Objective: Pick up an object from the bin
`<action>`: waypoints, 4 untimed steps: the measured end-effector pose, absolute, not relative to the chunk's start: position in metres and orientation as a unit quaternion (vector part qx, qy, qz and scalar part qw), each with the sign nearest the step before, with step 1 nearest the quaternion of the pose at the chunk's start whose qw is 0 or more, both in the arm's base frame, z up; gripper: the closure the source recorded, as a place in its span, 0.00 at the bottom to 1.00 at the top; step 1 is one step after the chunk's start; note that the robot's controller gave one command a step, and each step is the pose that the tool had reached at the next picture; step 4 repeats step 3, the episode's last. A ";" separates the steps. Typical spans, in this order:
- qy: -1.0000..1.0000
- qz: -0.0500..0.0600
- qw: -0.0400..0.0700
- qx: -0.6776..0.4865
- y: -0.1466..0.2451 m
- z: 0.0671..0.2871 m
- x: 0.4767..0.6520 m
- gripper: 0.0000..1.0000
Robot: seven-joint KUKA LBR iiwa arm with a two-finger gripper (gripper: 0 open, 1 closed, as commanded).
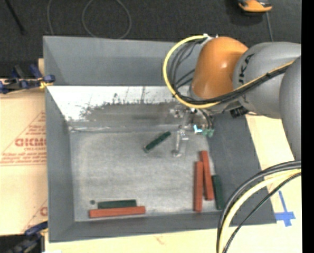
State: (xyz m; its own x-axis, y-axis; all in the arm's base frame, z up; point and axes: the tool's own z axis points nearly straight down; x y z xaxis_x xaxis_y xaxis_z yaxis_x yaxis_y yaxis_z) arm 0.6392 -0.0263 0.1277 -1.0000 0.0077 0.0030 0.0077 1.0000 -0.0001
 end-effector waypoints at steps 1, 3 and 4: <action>-1.000 -0.001 0.000 0.013 0.006 0.067 0.644 0.00; -0.999 0.000 -0.007 0.034 0.055 0.246 0.644 1.00; -0.999 0.000 -0.007 0.034 0.055 0.246 0.644 1.00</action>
Offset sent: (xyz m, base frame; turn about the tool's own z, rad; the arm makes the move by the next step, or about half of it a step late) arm 0.0051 0.0316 -0.0577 -0.0305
